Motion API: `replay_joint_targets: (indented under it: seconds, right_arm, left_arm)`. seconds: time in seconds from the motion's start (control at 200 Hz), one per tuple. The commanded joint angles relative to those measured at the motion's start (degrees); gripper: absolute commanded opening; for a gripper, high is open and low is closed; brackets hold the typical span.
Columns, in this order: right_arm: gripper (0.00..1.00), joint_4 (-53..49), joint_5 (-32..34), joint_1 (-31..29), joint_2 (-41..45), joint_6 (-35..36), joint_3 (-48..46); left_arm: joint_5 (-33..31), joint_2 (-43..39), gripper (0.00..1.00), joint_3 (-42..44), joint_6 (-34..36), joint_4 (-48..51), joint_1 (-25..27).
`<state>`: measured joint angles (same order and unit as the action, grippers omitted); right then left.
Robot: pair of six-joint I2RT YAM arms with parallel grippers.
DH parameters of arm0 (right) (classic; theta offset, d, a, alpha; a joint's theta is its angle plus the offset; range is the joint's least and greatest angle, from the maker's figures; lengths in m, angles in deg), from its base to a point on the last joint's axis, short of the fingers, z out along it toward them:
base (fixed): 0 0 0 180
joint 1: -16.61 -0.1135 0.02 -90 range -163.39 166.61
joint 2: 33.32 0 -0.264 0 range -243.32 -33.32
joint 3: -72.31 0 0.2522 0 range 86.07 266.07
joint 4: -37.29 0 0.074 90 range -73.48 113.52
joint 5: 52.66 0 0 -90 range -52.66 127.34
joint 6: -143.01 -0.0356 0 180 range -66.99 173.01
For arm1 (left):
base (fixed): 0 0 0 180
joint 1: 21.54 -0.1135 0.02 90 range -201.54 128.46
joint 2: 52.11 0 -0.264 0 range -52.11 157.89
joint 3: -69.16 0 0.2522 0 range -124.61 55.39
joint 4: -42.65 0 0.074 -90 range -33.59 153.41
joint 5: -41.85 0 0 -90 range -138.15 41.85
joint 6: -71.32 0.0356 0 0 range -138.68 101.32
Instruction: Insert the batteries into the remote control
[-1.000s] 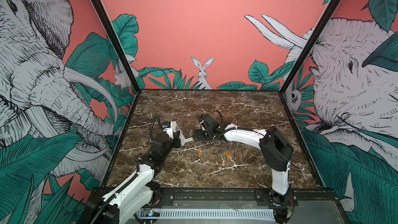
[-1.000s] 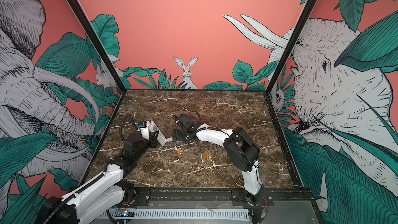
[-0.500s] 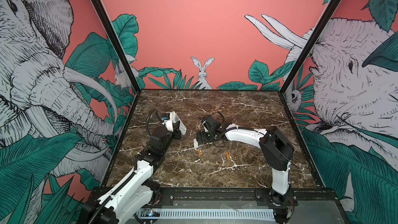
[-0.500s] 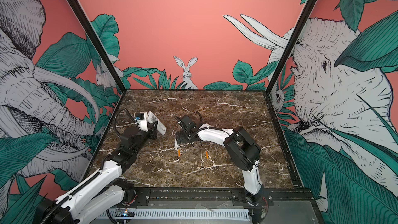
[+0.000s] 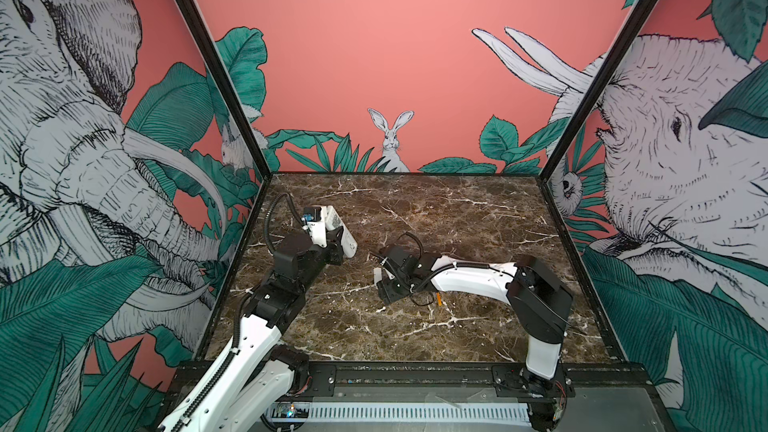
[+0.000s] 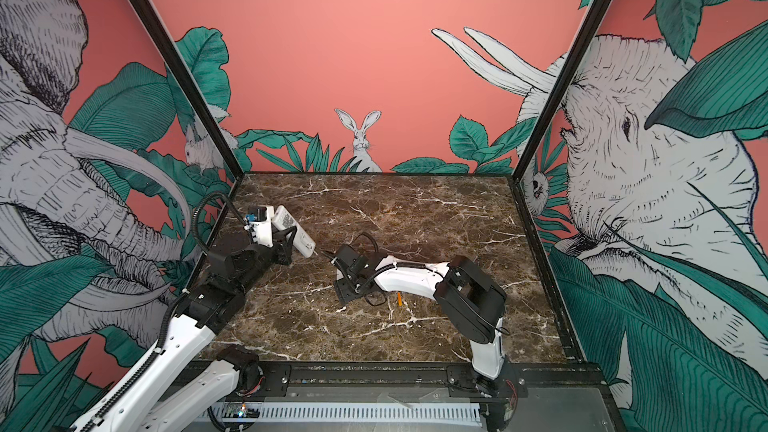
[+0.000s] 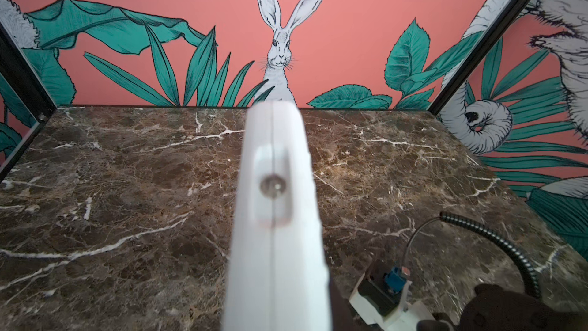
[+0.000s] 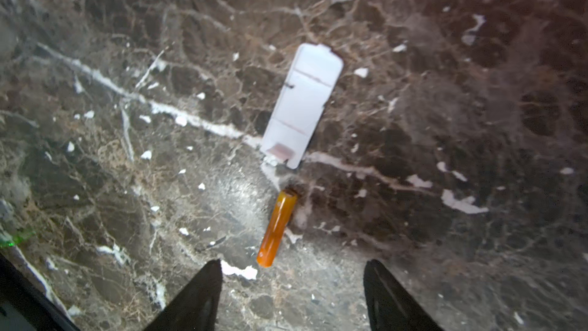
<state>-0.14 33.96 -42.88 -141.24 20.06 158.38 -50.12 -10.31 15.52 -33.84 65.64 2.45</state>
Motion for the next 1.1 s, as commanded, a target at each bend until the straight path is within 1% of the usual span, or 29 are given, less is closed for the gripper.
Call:
replay_joint_targets:
  seconds: [0.0,0.095,0.145,0.3,0.78,1.095]
  right_arm:
    - [0.64,-2.02,2.63,-1.09,-1.96,-0.87,2.25]
    - [0.61,-3.59,4.43,-1.81,-3.13,-1.57,2.48]
    - [0.6,-4.32,5.39,-2.04,-3.65,-1.93,4.45]
    - [0.54,-4.21,5.45,-2.28,-4.83,-2.16,4.76]
    - [0.45,-4.39,5.09,-2.75,-7.48,-1.94,6.48]
    - [0.38,-5.97,7.28,-3.87,-8.5,-1.96,7.58]
  left_arm:
    - [1.8,-2.7,0.0,-3.25,-0.4,4.08,-0.84]
    - [2.24,-3.93,0.0,-3.94,-0.48,5.49,-1.2]
    - [2.34,-4.47,0.0,-4.07,-0.61,5.89,-1.31]
    - [2.55,-5.93,0.0,-4.07,-1.1,6.44,-1.74]
    - [2.61,-6.74,0.0,-4.06,-1.23,7.11,-3.02]
    - [4.29,-6.99,0.0,-4.07,-1.76,6.98,-5.02]
